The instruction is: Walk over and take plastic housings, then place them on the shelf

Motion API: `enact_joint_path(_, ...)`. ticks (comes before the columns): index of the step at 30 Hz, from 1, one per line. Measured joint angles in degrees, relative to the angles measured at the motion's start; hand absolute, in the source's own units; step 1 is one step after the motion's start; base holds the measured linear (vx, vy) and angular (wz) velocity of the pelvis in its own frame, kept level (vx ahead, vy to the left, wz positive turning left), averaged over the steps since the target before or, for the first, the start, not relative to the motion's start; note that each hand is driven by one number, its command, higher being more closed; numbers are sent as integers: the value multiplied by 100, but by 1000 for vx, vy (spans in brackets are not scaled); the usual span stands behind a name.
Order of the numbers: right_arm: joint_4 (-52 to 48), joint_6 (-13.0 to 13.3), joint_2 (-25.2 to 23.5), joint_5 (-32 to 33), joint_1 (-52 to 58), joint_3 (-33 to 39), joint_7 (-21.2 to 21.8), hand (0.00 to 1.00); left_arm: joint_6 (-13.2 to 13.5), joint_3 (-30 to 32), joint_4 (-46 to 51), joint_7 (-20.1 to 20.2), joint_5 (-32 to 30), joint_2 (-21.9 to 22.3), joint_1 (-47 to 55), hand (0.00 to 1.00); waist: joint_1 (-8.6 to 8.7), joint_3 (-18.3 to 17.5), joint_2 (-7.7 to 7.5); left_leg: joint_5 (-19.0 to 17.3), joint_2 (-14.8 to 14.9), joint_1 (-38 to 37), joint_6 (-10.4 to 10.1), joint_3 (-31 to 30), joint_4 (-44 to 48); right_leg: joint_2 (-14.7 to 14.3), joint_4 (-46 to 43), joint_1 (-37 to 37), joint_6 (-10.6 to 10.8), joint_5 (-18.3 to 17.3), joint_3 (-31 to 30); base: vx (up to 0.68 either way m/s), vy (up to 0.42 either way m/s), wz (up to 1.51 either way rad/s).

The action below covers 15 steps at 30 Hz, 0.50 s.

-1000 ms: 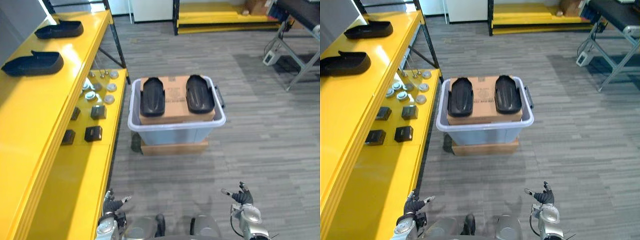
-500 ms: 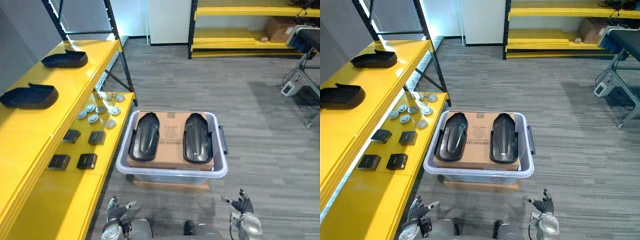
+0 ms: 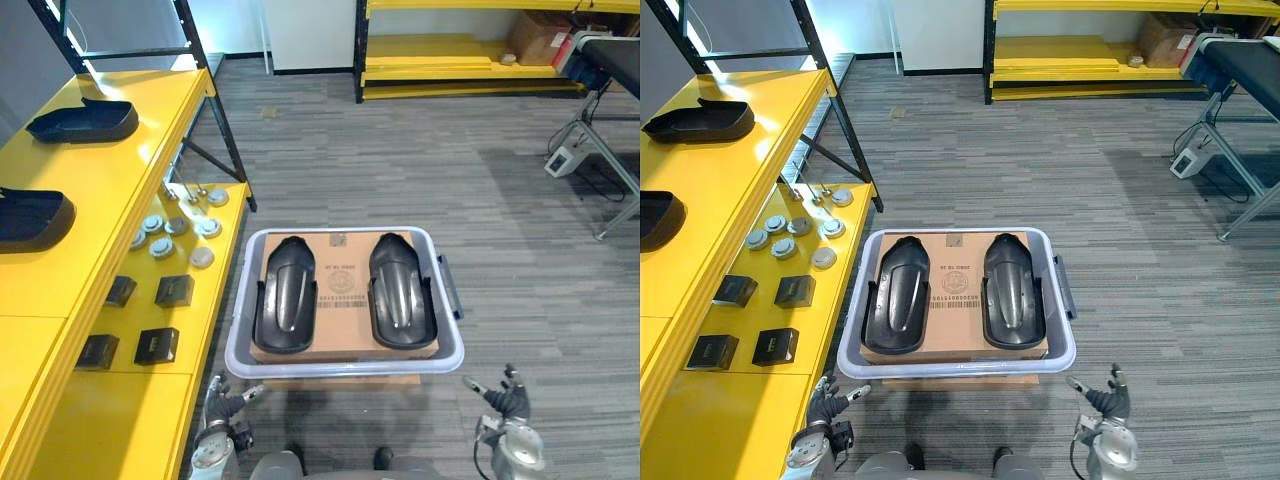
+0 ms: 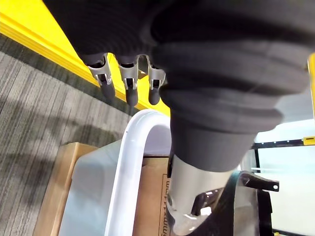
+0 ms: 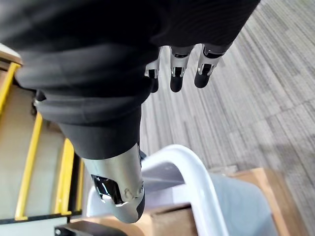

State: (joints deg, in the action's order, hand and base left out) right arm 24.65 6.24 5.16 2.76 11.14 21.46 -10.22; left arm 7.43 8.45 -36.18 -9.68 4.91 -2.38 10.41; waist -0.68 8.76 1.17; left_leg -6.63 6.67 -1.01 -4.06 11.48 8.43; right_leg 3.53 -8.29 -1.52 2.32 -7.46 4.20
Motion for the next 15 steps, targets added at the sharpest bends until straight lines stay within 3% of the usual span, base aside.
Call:
enact_joint_path(6, -1194, 30, 549, -226, -37, 340, -242, 0, 7, -167, 10, 99, -93, -52, 271, 0, 62, -67, 32, 33, -81, -75, 40, 25, -274, -55, 98, 48, 18, 23, -102, 32, 2, -8)
enact_joint_path(15, -1278, 46, 694, -961, -502, -58, -227, 0, 54, -393, 8, 201, -109, -163, 310, 0, 119, -77, 35, 136, -167, -28, 105, -60, -452, -13, 299, 79, 58, 234, -117, 0, 11, 1)
